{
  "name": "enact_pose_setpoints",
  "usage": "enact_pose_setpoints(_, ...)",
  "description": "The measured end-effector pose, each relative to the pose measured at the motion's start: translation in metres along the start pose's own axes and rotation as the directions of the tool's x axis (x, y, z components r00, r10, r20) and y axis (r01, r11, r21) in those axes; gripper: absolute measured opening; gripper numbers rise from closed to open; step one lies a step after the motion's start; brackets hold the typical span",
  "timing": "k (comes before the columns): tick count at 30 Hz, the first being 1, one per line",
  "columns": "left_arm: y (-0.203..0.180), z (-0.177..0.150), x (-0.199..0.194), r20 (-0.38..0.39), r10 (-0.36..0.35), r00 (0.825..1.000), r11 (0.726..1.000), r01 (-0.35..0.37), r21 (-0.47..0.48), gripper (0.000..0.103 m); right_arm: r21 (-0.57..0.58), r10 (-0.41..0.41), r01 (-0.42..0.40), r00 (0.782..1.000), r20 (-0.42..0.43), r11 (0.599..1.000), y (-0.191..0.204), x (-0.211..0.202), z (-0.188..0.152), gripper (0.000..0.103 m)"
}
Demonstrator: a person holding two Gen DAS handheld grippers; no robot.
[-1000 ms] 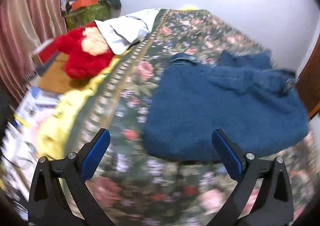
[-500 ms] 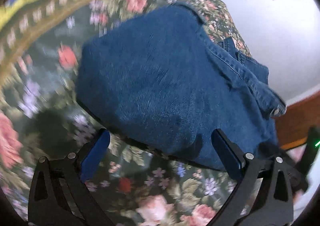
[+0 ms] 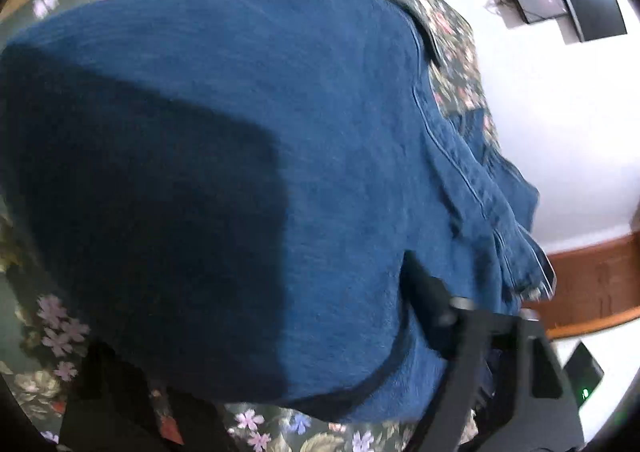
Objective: Fold large clothes
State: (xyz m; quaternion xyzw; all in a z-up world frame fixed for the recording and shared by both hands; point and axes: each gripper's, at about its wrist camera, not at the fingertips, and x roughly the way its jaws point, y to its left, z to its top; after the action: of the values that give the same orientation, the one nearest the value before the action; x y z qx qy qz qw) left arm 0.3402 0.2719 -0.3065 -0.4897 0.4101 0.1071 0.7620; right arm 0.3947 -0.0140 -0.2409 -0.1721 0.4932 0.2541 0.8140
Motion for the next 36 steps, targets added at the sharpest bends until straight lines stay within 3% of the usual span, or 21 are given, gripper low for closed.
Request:
enact_pose_setpoints(1,-0.003,0.001,-0.005,0.021,0.012,1.000,1.000,-0.013,0.008,0.055,0.001,0.001,-0.001,1.000,-0.001,1.000,0.000,0.000,0.000,0.103)
enact_pose_setpoints(3,-0.007,0.003,-0.015,0.052,0.019,0.998,0.999,-0.020,0.030,0.036,0.005,0.009,-0.009,1.000,-0.008,1.000,0.000,-0.001,0.001,0.103)
enact_pose_setpoints(6,-0.024,-0.001,-0.034,0.104,0.045,0.994,0.993,-0.056,0.107,0.032,0.016,0.045,-0.044,0.999,-0.023,0.999,0.000,-0.008,0.003,0.103)
enact_pose_setpoints(13,-0.061,-0.028,-0.102,0.291,0.061,0.955,0.946,-0.149,0.288,0.028,0.049,0.186,-0.189,0.981,0.049,0.981,0.019,-0.049,0.015,0.103)
enact_pose_setpoints(16,-0.070,-0.042,-0.132,0.363,0.075,0.929,0.909,-0.213,0.358,0.028,0.011,0.217,-0.218,0.975,0.055,0.976,0.042,-0.051,0.024,0.103)
enact_pose_setpoints(20,-0.070,-0.058,-0.160,0.442,0.094,0.892,0.859,-0.297,0.418,0.027,-0.056,0.228,-0.230,0.973,-0.044,0.972,0.078,-0.022,0.025,0.103)
enact_pose_setpoints(23,-0.069,-0.060,-0.161,0.469,0.141,0.872,0.830,-0.362,0.424,0.027,-0.051,0.292,-0.303,0.943,-0.156,0.952,0.100,0.013,0.015,0.103)
enact_pose_setpoints(24,-0.067,-0.057,-0.159,0.472,0.155,0.868,0.822,-0.378,0.425,0.027,-0.043,0.310,-0.321,0.936,-0.166,0.946,0.106,0.020,0.013,0.103)
enact_pose_setpoints(27,-0.074,-0.053,-0.155,0.470,0.169,0.867,0.818,-0.389,0.423,0.027,-0.103,0.264,-0.286,0.947,-0.186,0.953,0.121,0.022,0.015,0.103)
enact_pose_setpoints(31,-0.084,-0.054,-0.153,0.482,0.138,0.865,0.803,-0.383,0.457,0.026,-0.045,0.322,-0.338,0.924,-0.206,0.940,0.103,0.010,0.019,0.103)
enact_pose_setpoints(36,-0.140,-0.069,-0.141,0.510,0.068,0.857,0.729,-0.391,0.561,0.024,0.121,0.378,-0.368,0.924,-0.066,0.922,0.030,-0.046,0.002,0.103)
